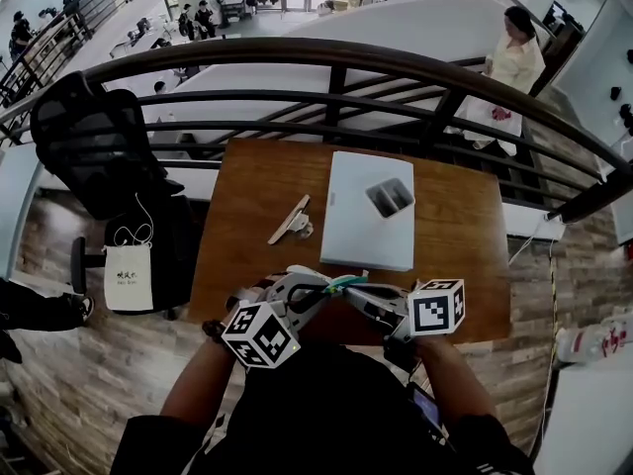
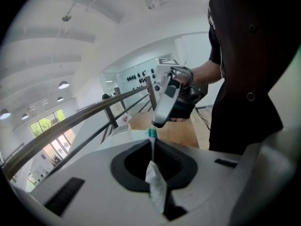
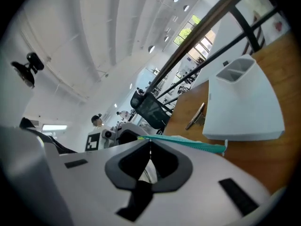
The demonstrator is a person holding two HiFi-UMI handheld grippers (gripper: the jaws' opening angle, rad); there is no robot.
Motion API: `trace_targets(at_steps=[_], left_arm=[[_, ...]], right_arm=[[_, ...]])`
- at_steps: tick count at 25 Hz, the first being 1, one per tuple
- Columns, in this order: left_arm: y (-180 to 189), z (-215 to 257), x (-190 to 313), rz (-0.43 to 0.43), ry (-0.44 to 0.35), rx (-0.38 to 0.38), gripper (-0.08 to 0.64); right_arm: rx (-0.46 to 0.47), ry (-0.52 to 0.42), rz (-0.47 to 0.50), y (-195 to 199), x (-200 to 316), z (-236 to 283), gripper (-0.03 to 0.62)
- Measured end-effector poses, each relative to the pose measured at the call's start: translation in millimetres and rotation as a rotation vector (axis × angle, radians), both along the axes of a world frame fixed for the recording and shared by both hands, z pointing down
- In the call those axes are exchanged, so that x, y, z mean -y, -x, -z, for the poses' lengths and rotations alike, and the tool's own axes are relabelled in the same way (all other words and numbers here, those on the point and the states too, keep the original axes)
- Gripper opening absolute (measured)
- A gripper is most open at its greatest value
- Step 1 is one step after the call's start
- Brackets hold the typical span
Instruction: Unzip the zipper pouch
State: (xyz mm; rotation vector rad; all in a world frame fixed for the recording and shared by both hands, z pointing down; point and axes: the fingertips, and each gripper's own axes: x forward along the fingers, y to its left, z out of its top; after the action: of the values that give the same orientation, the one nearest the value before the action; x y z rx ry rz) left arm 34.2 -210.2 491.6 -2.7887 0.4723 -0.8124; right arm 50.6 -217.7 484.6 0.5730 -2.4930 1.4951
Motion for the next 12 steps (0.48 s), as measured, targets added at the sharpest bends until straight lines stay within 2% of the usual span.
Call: trace_targets(at_steps=[2,6,9,12], left_arm=[[0.8,-3.3,0.3,0.000,-0.006,0.020,0.020],[4.3,-3.8,4.3,0.014,-0.012,0.025,0.020],[10.4,5.1,5.3,0.036,0.026,-0.040,0.020],[12.1,8.0,5.1,0.042,0.040,-0.057,0.020]], right_arm=[[-0.062,-0.045,0.018,1.1,0.3,-2.9,0.003],[-0.274,-0.193,0.055,-4.4,5.1,-13.5,-0.002],[-0.262,-0.167,0.026,-15.5,9.3,-16.0,-0.003],[-0.278,-0.193,0.033,-17.1,9.7,-13.0,-0.003]])
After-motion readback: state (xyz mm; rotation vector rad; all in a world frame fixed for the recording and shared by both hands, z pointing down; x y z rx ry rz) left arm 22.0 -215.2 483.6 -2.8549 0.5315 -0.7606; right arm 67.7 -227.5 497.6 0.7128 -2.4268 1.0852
